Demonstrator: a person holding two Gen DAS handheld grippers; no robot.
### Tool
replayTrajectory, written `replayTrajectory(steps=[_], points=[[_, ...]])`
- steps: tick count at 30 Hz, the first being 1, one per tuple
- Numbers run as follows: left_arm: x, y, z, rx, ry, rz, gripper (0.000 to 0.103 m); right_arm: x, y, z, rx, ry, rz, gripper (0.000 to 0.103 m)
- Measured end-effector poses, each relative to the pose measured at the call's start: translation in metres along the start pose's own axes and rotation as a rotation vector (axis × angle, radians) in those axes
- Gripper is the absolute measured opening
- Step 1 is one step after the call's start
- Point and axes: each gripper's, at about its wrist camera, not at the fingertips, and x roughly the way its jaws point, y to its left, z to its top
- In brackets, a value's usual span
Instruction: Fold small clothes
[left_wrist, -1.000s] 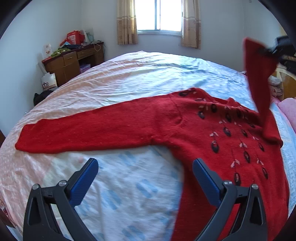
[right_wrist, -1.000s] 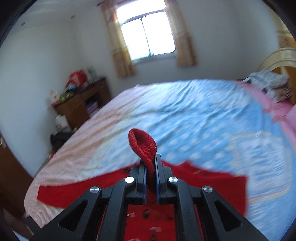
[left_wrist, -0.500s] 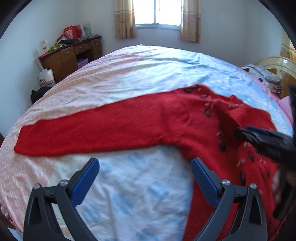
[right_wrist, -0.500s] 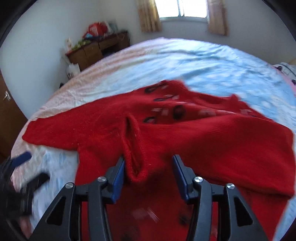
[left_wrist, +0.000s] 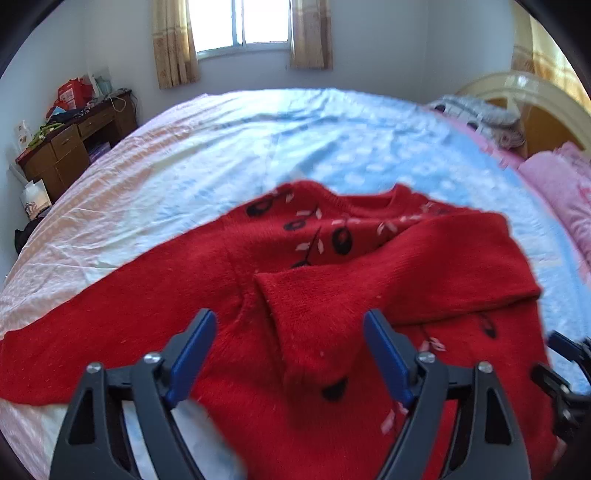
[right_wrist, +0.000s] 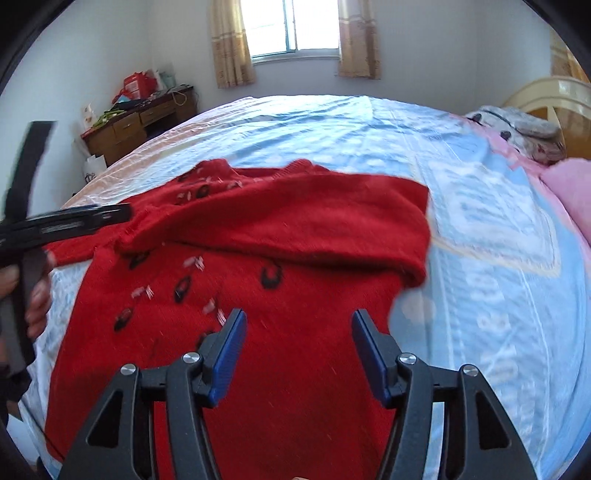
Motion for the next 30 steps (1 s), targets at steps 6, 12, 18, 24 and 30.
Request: replayTrajectory(steps=[6, 12, 18, 24, 30], points=[[0.044, 0.016, 0.003, -0.089, 0.116, -0.117, 0.047, 0.013, -0.017, -0.023, 0.043, -0.001, -0.058, 0.062], [0.022, 0.017, 0.005, -0.058, 0.014, -0.131, 0.011, 0.013, -0.019, -0.033, 0.065, -0.053, -0.089, 0.077], [0.004, 0.053, 0.026, -0.127, -0.061, -0.120, 0.011, 0.013, -0.020, -0.034, 0.065, -0.056, -0.090, 0.077], [0.012, 0.054, 0.012, -0.130, -0.031, -0.100, 0.011, -0.002, -0.023, -0.007, 0.049, -0.072, -0.103, 0.077], [0.019, 0.064, 0.006, -0.169, 0.002, -0.130, 0.011, 0.000, -0.038, 0.040, 0.067, -0.114, -0.062, 0.077]])
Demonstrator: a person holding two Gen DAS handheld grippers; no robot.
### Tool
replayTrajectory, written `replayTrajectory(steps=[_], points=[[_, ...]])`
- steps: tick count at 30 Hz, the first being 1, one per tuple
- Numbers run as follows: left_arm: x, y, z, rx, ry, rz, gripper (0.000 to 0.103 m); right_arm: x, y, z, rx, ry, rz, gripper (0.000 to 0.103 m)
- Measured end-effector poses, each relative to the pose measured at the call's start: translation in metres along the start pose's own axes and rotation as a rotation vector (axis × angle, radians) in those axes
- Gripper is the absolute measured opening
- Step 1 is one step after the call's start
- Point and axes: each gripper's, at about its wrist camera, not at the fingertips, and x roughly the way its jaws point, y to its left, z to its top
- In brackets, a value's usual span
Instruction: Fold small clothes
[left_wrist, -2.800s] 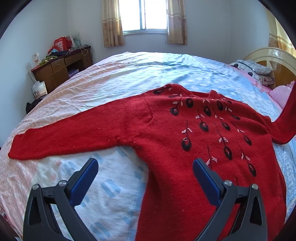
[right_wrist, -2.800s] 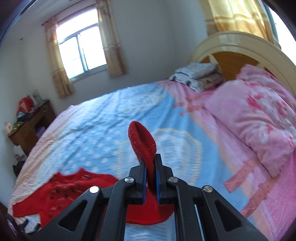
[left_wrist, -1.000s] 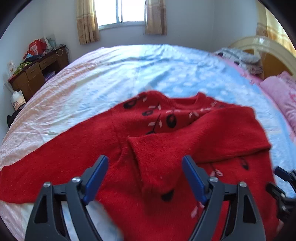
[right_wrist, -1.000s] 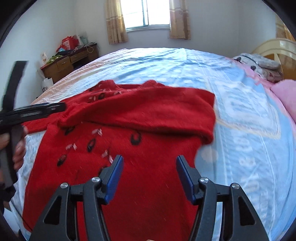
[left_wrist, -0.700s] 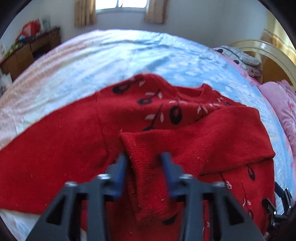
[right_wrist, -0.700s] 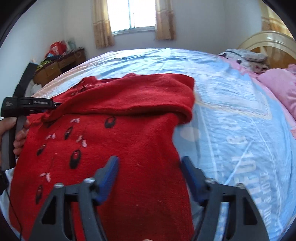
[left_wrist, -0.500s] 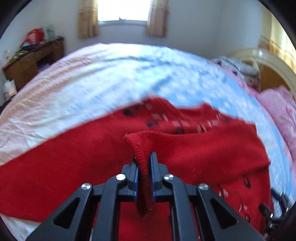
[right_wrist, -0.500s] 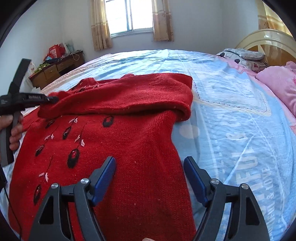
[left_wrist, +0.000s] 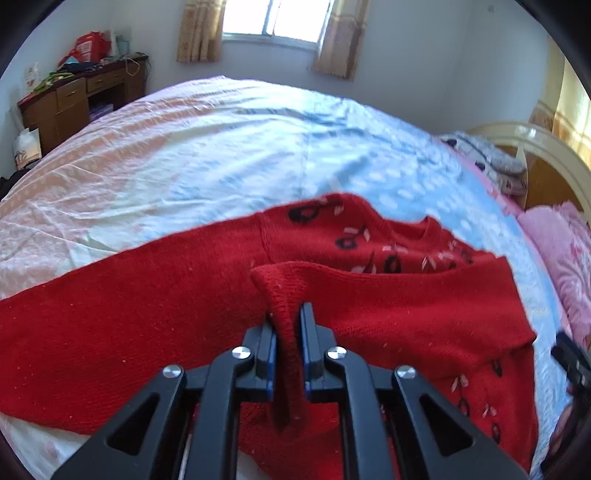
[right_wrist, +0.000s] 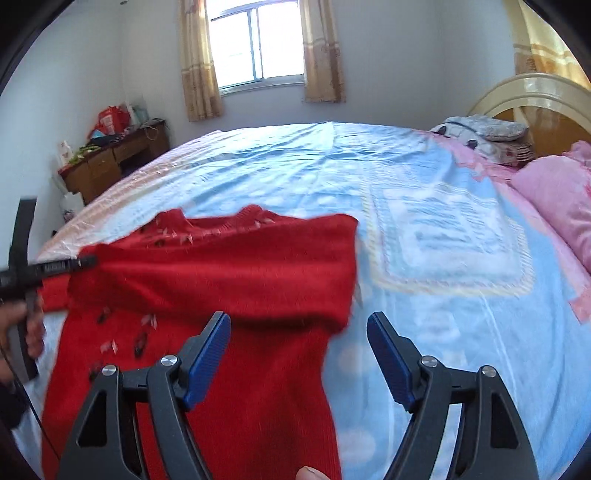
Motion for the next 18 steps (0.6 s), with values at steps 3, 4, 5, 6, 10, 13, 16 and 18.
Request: replayTrajectory(steps=[3, 4, 5, 6, 10, 13, 16, 18], points=[[0.009, -0.004, 0.000, 0.018, 0.013, 0.045, 0.021, 0.028, 0.003, 0.009, -0.046, 0.040, 0.003, 0.077], [0.010, -0.003, -0.001, 0.016, 0.016, 0.057, 0.028, 0.040, 0.003, 0.009, -0.058, 0.075, 0.012, 0.077], [0.009, -0.002, -0.001, 0.014, 0.020, 0.081, 0.030, 0.050, 0.003, 0.007, -0.061, 0.111, 0.019, 0.077], [0.005, -0.001, -0.002, 0.013, 0.014, 0.079, 0.030, 0.064, 0.001, 0.001, -0.059, 0.182, 0.009, 0.077], [-0.025, -0.001, -0.014, 0.074, -0.067, 0.132, 0.064, 0.057, -0.006, -0.009, -0.018, 0.223, -0.058, 0.077], [-0.026, -0.010, -0.025, 0.159, -0.099, 0.247, 0.075, 0.040, 0.013, 0.002, -0.057, 0.160, -0.116, 0.077], [-0.009, -0.017, -0.033, 0.226, -0.038, 0.346, 0.075, 0.042, 0.047, 0.016, -0.091, 0.142, -0.015, 0.077], [-0.004, -0.016, -0.039, 0.236, -0.018, 0.370, 0.075, 0.053, 0.068, 0.022, -0.090, 0.146, 0.069, 0.077]])
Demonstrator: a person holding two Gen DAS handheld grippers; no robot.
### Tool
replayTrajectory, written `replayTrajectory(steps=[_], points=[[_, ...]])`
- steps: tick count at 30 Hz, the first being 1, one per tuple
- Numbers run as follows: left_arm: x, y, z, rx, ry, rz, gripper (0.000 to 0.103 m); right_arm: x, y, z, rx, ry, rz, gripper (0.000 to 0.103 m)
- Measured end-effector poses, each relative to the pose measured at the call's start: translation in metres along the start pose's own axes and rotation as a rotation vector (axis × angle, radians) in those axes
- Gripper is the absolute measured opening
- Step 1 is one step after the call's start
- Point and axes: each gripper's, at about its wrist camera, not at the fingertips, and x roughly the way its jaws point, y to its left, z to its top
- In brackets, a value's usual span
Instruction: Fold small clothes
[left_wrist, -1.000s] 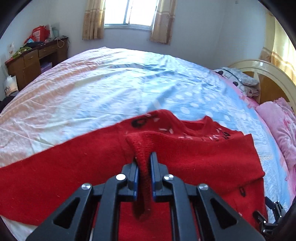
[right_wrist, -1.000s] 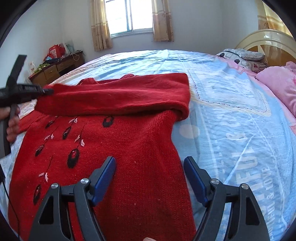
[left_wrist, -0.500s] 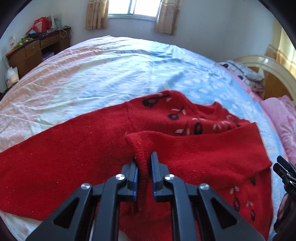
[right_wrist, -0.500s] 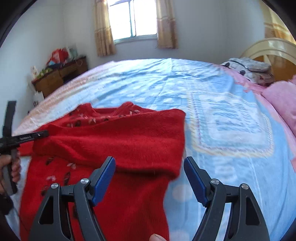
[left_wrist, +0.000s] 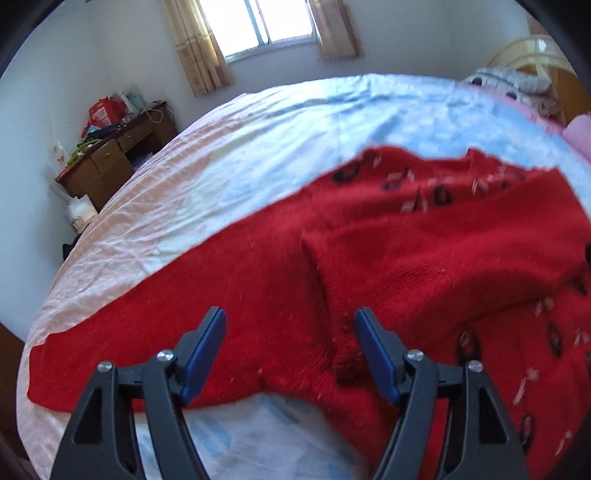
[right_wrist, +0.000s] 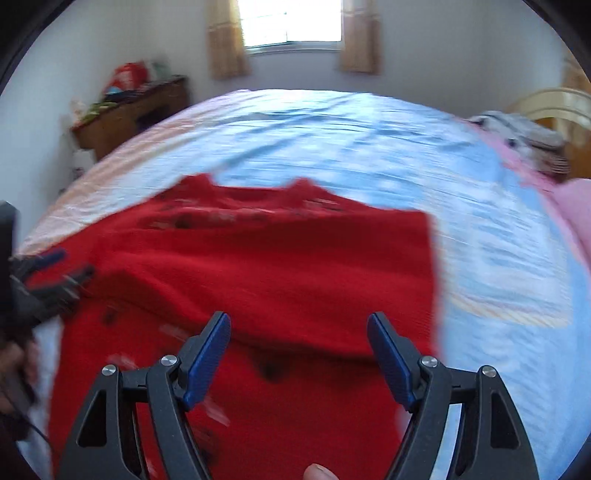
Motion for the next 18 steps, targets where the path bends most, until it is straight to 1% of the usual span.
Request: replayTrajectory(steps=[2, 4, 5, 6, 7, 8, 11, 13, 14, 16, 18], points=[[-0.003, 0.004, -0.007, 0.002, -0.009, -0.005, 0.076, 0.014, 0.014, 0.003, 0.030, 0.013, 0.065, 0.077], [-0.012, 0.011, -0.013, -0.002, -0.019, -0.032, 0.076, 0.035, 0.024, -0.003, 0.028, 0.094, 0.115, 0.077], [-0.019, 0.017, -0.016, -0.012, -0.034, -0.048, 0.078, 0.040, 0.033, -0.010, 0.007, 0.126, 0.105, 0.077], [-0.028, 0.024, -0.018, -0.021, -0.053, -0.047, 0.078, 0.034, 0.045, -0.017, -0.063, 0.083, 0.050, 0.077], [-0.032, 0.026, -0.019, -0.026, -0.065, -0.041, 0.079, 0.029, 0.053, -0.020, -0.111, 0.075, 0.028, 0.077], [-0.039, 0.036, -0.021, -0.037, -0.088, -0.034, 0.081, 0.024, 0.063, -0.023, -0.158, 0.072, 0.025, 0.077], [-0.049, 0.058, -0.025, -0.066, -0.115, 0.001, 0.084, 0.007, 0.086, -0.017, -0.179, 0.017, 0.135, 0.077], [-0.051, 0.077, -0.030, -0.087, -0.109, 0.023, 0.084, 0.001, 0.105, -0.008, -0.211, -0.035, 0.180, 0.077], [-0.051, 0.084, -0.032, -0.097, -0.101, 0.035, 0.085, 0.005, 0.116, -0.003, -0.222, -0.044, 0.200, 0.077], [-0.048, 0.103, -0.039, -0.109, -0.077, 0.079, 0.085, 0.021, 0.131, 0.005, -0.209, -0.014, 0.242, 0.077], [-0.043, 0.125, -0.049, -0.128, -0.053, 0.138, 0.085, 0.041, 0.141, 0.003, -0.192, 0.030, 0.286, 0.077]])
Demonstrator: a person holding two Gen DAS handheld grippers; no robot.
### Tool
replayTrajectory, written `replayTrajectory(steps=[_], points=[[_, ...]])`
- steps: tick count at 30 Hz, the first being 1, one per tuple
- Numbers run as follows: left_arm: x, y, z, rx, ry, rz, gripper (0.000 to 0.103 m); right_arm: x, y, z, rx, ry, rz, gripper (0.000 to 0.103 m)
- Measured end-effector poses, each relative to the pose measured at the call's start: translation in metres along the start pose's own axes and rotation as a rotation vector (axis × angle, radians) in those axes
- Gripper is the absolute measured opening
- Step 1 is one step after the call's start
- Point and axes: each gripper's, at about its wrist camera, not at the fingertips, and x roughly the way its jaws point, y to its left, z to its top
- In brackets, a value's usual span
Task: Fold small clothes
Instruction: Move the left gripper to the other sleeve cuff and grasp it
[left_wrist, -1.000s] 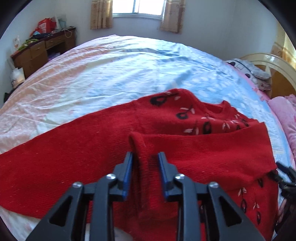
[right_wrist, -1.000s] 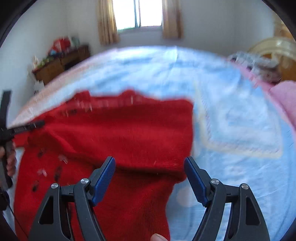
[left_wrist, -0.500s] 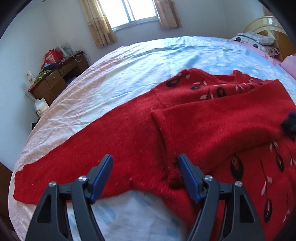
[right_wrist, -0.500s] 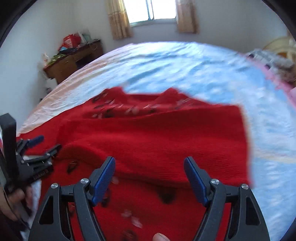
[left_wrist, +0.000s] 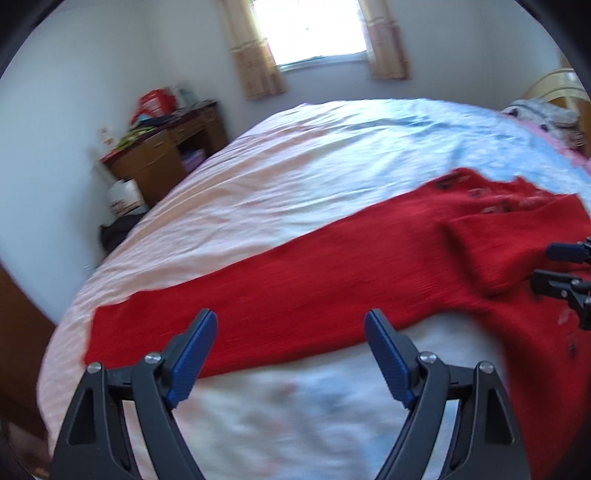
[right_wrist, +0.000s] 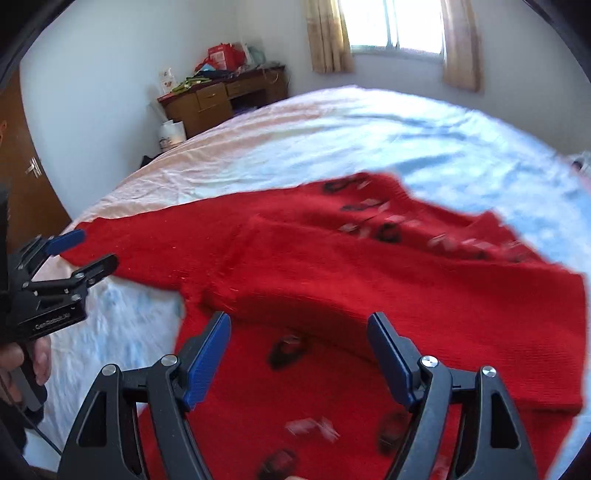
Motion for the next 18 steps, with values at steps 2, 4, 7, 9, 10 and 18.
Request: replayTrajectory(steps=[2, 4, 7, 9, 10, 18], points=[[0.006, 0.022, -0.007, -0.031, 0.024, 0.024, 0.085, 0.020, 0.007, -0.009, -0.030, 0.062, -0.008, 0.077], [0.015, 0.051, -0.014, -0.069, 0.046, 0.086, 0.085, 0.015, 0.019, -0.020, -0.092, 0.029, -0.034, 0.077], [0.024, 0.092, -0.026, -0.131, 0.072, 0.169, 0.085, 0.009, 0.029, -0.030, -0.137, 0.030, -0.027, 0.077], [0.025, 0.121, -0.034, -0.211, 0.087, 0.203, 0.085, 0.008, 0.027, -0.032, -0.125, 0.022, -0.020, 0.077], [0.024, 0.130, -0.036, -0.243, 0.086, 0.206, 0.085, 0.006, 0.024, -0.033, -0.115, 0.019, -0.015, 0.077], [0.033, 0.188, -0.055, -0.499, 0.088, 0.214, 0.085, 0.001, 0.027, -0.038, -0.121, -0.008, -0.056, 0.077]])
